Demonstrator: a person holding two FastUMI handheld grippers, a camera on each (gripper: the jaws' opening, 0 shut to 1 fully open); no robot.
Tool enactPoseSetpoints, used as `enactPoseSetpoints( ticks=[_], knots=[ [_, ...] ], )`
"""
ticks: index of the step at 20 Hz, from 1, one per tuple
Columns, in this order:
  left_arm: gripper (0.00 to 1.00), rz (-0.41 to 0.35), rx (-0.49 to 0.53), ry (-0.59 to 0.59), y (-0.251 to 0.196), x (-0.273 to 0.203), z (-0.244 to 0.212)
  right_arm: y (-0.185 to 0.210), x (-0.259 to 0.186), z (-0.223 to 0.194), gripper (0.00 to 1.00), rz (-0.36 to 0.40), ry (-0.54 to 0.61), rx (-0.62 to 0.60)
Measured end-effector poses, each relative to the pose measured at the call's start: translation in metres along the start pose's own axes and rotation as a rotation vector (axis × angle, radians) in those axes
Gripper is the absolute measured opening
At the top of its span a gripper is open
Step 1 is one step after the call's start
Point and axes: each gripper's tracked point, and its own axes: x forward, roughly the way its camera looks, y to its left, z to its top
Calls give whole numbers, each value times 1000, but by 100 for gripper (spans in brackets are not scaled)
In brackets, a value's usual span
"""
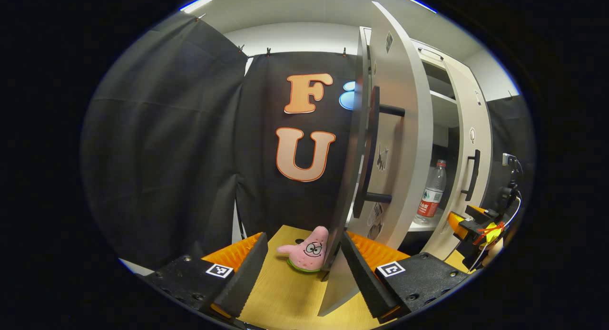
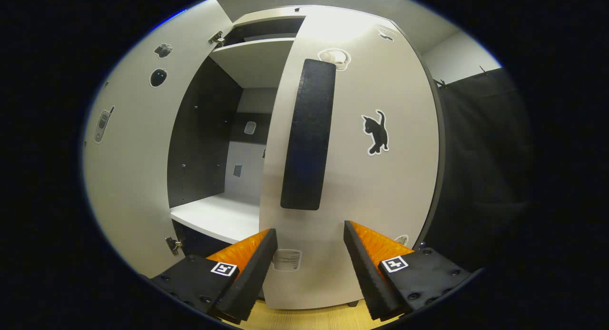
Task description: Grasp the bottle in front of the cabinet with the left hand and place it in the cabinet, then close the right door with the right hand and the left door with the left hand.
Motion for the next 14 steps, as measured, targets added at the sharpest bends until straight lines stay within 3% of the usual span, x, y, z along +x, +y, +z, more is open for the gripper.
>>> enactPoseSetpoints(
  ticks=[14],
  knots=[
    [94, -46, 9, 6, -10, 17, -1, 0, 13, -1, 94, -27, 4, 35]
  ],
)
